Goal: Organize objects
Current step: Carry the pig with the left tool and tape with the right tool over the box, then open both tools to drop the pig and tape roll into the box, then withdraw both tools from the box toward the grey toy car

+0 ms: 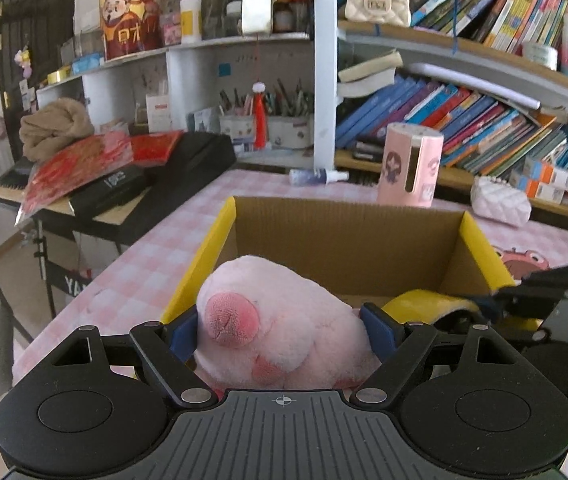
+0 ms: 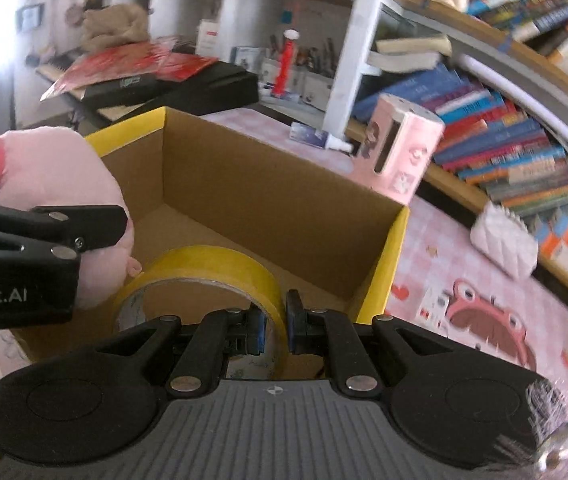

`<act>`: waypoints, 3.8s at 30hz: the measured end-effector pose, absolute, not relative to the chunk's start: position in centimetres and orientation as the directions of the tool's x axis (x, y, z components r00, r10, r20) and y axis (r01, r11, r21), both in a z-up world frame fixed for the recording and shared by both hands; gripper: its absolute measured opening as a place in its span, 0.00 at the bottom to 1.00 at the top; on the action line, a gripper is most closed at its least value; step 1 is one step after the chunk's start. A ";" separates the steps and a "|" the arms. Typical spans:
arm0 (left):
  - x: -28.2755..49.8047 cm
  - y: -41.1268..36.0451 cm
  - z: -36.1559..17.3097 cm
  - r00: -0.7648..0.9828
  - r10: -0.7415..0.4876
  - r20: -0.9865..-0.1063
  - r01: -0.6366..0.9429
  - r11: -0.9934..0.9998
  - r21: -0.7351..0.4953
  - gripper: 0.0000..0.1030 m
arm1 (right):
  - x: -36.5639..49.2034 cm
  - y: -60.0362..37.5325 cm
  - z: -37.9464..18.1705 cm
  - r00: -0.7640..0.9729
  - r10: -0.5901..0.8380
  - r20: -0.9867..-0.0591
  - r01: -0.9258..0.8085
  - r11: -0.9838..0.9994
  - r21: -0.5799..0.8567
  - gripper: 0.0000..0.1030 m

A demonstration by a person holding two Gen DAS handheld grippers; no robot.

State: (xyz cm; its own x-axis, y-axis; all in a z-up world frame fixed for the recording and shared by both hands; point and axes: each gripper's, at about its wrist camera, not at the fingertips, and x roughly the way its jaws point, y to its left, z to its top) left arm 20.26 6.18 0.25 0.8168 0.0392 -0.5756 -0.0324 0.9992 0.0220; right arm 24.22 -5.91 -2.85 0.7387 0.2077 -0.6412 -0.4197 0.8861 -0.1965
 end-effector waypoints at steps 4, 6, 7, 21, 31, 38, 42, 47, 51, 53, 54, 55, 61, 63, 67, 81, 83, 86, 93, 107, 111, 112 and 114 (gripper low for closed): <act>20.7 5.9 -0.2 0.802 0.050 -0.595 -0.043 0.999 0.025 0.82 | 24.8 -6.3 -2.9 0.727 0.250 -0.639 -0.469 0.860 -0.198 0.10; 20.9 5.7 -0.3 0.798 0.055 -0.600 -0.047 0.998 0.029 0.82 | 25.1 -6.5 -3.0 0.720 0.268 -0.640 -0.496 0.844 -0.204 0.10; 21.0 5.6 -0.4 0.796 0.058 -0.603 -0.050 0.998 0.030 0.82 | 25.2 -6.6 -3.0 0.718 0.276 -0.639 -0.506 0.837 -0.206 0.10; 21.7 5.3 -1.5 0.762 0.081 -0.642 -0.072 0.997 0.040 0.82 | 26.4 -6.4 -3.3 0.692 0.336 -0.639 -0.597 0.764 -0.245 0.12; 21.9 5.0 -2.0 0.753 0.115 -0.648 -0.086 0.993 0.075 0.84 | 26.7 -5.2 -3.7 0.691 0.282 -0.665 -0.611 0.719 -0.330 0.13; 21.3 5.6 -1.1 0.775 0.115 -0.622 -0.102 0.993 0.057 0.86 | 26.6 -4.6 -3.6 0.681 0.259 -0.685 -0.627 0.689 -0.363 0.38; 20.3 5.5 0.0 0.812 0.086 -0.577 -0.076 0.996 0.042 0.89 | 26.1 -4.5 -2.9 0.690 0.240 -0.683 -0.615 0.692 -0.378 0.52; 18.9 5.4 1.1 0.847 0.059 -0.528 -0.043 0.998 0.043 0.90 | 24.9 -5.2 -1.7 0.707 0.231 -0.669 -0.588 0.718 -0.373 0.58; 17.6 6.1 1.9 0.864 0.050 -0.501 -0.048 0.999 0.016 0.90 | 23.2 -5.4 -0.7 0.727 0.224 -0.649 -0.553 0.752 -0.360 0.60; 16.9 6.6 2.1 0.868 0.050 -0.495 -0.053 0.999 0.007 0.90 | 22.3 -5.6 -0.4 0.732 0.230 -0.641 -0.540 0.770 -0.341 0.65; 16.6 6.8 2.1 0.868 0.051 -0.494 -0.057 0.998 0.002 0.90 | 21.9 -5.7 -0.4 0.735 0.231 -0.638 -0.532 0.780 -0.330 0.65; 16.3 7.1 2.2 0.868 0.051 -0.493 -0.061 0.998 -0.004 0.90 | 21.5 -5.8 -0.3 0.739 0.227 -0.635 -0.519 0.793 -0.321 0.65; 14.6 8.3 2.1 0.862 0.046 -0.505 -0.071 0.997 -0.031 0.90 | 18.6 -6.7 0.3 0.776 0.189 -0.602 -0.391 0.893 -0.222 0.65; 13.9 8.4 2.0 0.858 0.040 -0.512 -0.064 0.998 -0.029 0.90 | 17.6 -7.1 0.3 0.780 0.175 -0.601 -0.343 0.922 -0.177 0.65; 12.4 8.6 1.8 0.853 0.025 -0.521 -0.045 0.999 -0.026 0.90 | 15.3 -7.5 0.5 0.809 0.143 -0.570 -0.249 0.962 -0.112 0.67; 6.4 9.9 0.2 0.806 0.006 -0.592 -0.019 1.000 -0.016 0.90 | 8.2 -6.8 -1.8 0.778 0.066 -0.624 -0.153 0.985 -0.086 0.74; 5.6 10.2 0.1 0.802 0.009 -0.598 -0.020 1.000 -0.012 0.90 | 7.4 -6.6 -2.0 0.774 0.061 -0.630 -0.147 0.985 -0.085 0.76; 4.7 10.4 -0.2 0.792 0.014 -0.611 -0.021 1.000 -0.004 0.90 | 6.2 -6.3 -2.2 0.774 0.056 -0.631 -0.142 0.986 -0.087 0.78; 2.8 10.7 -0.8 0.773 0.022 -0.634 -0.022 1.000 0.007 0.91 | 3.7 -5.6 -2.9 0.765 0.044 -0.642 -0.139 0.985 -0.098 0.82; 0.2 9.8 -1.2 0.758 -0.003 -0.652 0.028 0.999 0.029 0.91 | 0.5 -5.9 -3.6 0.757 0.000 -0.654 -0.100 0.988 -0.115 0.89; -0.1 9.0 -1.4 0.756 -0.026 -0.654 0.057 0.998 0.027 0.91 | -0.2 -6.6 -3.7 0.754 -0.022 -0.656 -0.071 0.991 -0.114 0.89; -0.2 8.9 -1.4 0.755 -0.032 -0.655 0.064 0.998 0.025 0.91 | -0.3 -6.7 -3.8 0.753 -0.027 -0.658 -0.066 0.991 -0.116 0.89; -0.1 8.4 -1.5 0.750 -0.051 -0.659 0.085 0.996 0.020 0.91 | -0.7 -7.1 -3.8 0.750 -0.041 -0.660 -0.053 0.991 -0.122 0.89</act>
State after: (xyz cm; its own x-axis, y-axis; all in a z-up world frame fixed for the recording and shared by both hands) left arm -0.14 8.44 -1.52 0.7503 -0.0511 -0.6591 0.0852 0.9962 0.0198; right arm -0.70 -7.12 -3.85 0.7503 -0.0415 -0.6598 -0.0526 0.9911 -0.1221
